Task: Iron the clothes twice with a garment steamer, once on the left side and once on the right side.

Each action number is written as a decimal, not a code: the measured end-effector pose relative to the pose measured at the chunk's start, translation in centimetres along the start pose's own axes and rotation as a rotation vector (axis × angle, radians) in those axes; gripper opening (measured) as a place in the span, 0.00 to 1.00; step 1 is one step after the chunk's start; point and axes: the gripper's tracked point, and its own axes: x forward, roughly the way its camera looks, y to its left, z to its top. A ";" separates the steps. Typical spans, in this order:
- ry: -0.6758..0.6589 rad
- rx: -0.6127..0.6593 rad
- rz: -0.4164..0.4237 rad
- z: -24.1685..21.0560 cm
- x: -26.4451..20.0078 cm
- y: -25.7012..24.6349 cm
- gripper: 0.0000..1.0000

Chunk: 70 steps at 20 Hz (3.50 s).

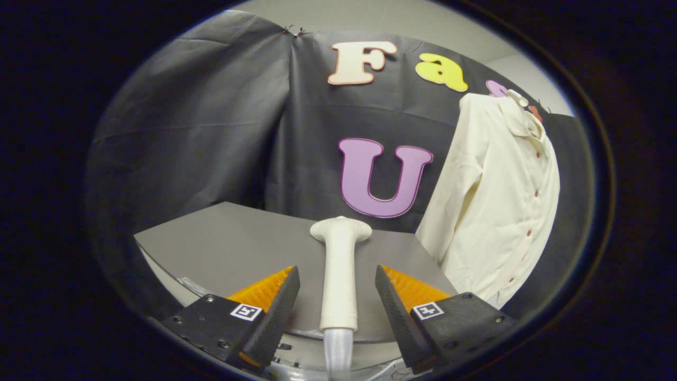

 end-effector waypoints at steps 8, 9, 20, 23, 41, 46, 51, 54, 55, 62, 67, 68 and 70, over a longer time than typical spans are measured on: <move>0.145 -0.013 0.008 -2.3 3.8 -0.1 0.47; 0.164 -0.003 0.008 -2.8 4.3 0.0 0.43; 0.005 0.171 -0.045 -0.9 2.7 -1.9 0.34; -0.074 0.210 -0.033 -0.2 1.0 -2.9 0.33; -0.363 0.210 -0.032 4.2 -11.0 -12.4 0.33; -0.430 0.193 -0.092 4.8 -11.9 -17.0 0.33; -0.503 0.187 -0.159 5.4 -11.4 -21.8 0.32; -0.478 0.191 -0.211 5.0 -9.6 -24.7 0.32; -0.482 0.197 -0.218 5.2 -9.3 -25.5 0.33; -0.492 0.246 -0.245 5.9 -6.1 -28.8 0.32; -0.478 0.302 -0.233 5.2 -4.3 -29.4 0.32; -0.474 0.310 -0.230 4.8 -4.3 -29.5 0.32; -0.472 0.310 -0.231 4.3 -4.4 -29.5 0.32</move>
